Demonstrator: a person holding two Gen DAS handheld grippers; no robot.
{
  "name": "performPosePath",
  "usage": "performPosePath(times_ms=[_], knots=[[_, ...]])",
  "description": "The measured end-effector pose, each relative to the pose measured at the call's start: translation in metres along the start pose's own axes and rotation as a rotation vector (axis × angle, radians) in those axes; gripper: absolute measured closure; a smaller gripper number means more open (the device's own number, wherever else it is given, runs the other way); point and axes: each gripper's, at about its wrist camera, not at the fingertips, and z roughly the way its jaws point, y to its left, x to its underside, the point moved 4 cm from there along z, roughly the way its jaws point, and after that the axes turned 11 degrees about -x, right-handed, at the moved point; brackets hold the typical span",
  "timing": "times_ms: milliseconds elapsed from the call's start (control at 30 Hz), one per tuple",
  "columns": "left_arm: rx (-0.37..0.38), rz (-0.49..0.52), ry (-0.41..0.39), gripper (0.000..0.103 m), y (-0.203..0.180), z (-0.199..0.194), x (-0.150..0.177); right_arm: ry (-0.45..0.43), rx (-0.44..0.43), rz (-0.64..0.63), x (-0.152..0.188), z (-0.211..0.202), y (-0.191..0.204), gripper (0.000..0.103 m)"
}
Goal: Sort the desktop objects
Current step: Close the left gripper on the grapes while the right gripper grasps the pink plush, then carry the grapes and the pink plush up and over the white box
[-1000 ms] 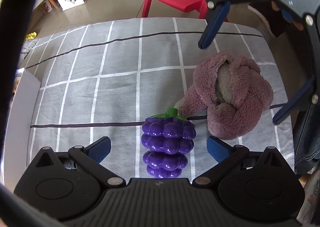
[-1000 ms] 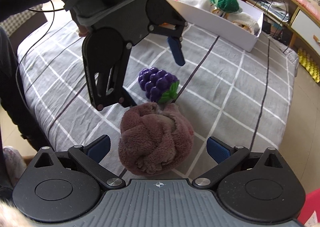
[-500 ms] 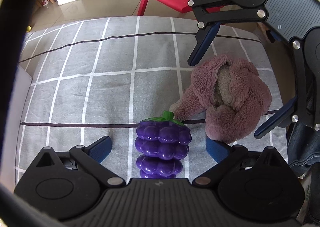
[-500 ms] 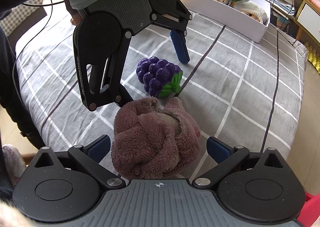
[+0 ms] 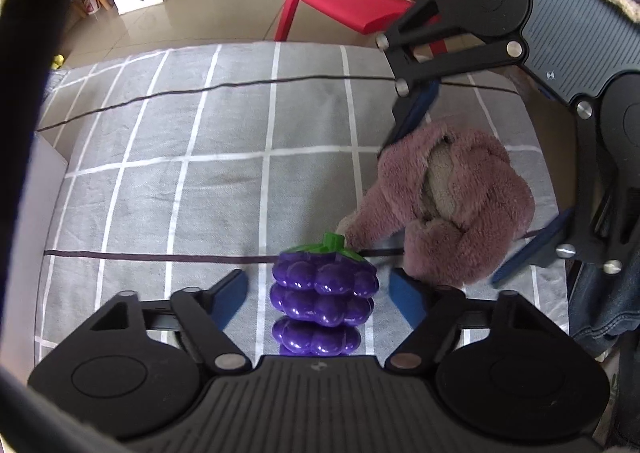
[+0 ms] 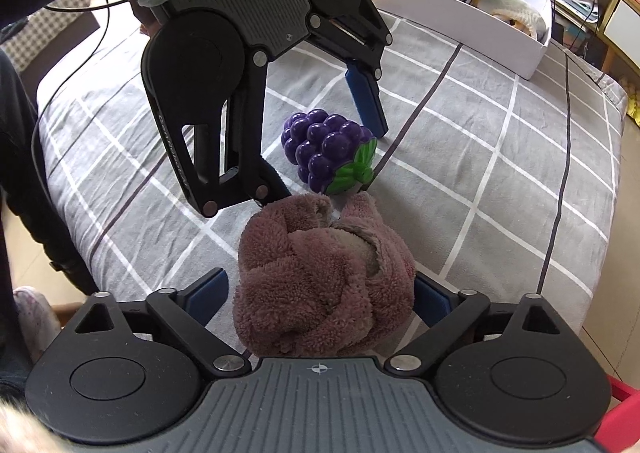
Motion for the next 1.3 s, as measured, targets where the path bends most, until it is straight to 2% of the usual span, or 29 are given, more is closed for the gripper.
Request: performPosePath(times_ms=[33, 67, 133, 300, 933, 1300], knots=[[-0.001, -0.004, -0.003, 0.039, 0.001, 0.0, -0.001, -0.002, 0.009, 0.001, 0.0, 0.0, -0.001, 0.019], [0.001, -0.007, -0.004, 0.041, 0.002, -0.001, -0.001, -0.005, 0.011, 0.004, 0.0, -0.001, -0.002, 0.021], [0.001, -0.007, -0.005, 0.049, 0.003, -0.002, -0.002, -0.004, 0.008, 0.005, 0.0, -0.001, -0.002, 0.022], [-0.003, -0.018, -0.01, 0.056, 0.003, -0.004, -0.001, -0.012, 0.011, 0.01, 0.0, -0.002, -0.003, 0.023], [-0.028, -0.022, 0.008, 0.057, 0.003, -0.009, -0.002, -0.028, 0.011, 0.024, 0.001, -0.006, -0.004, 0.024], [-0.056, -0.034, 0.007, 0.057, 0.008, -0.032, 0.005, -0.046, 0.032, 0.015, -0.006, -0.021, -0.002, 0.024]])
